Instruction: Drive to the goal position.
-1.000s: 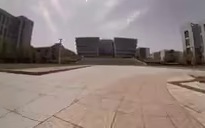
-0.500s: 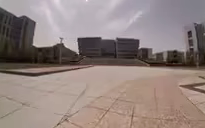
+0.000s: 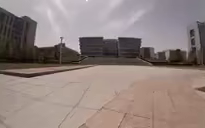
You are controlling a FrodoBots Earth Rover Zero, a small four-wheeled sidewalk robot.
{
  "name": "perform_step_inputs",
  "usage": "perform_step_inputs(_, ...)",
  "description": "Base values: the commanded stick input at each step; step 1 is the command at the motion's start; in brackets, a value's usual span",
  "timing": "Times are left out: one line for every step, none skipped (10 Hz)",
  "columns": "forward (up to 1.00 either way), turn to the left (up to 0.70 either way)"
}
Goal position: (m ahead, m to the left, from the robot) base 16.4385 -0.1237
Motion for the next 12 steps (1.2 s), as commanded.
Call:
perform_step_inputs(1.0,-0.22)
perform_step_inputs(1.0,0.0)
perform_step_inputs(1.0,0.0)
perform_step_inputs(1.0,0.0)
perform_step_inputs(1.0,0.0)
perform_step_inputs(1.0,0.0)
perform_step_inputs(1.0,0.0)
perform_step_inputs(1.0,0.0)
perform_step_inputs(1.0,0.0)
perform_step_inputs(1.0,0.0)
perform_step_inputs(1.0,0.0)
perform_step_inputs(1.0,0.0)
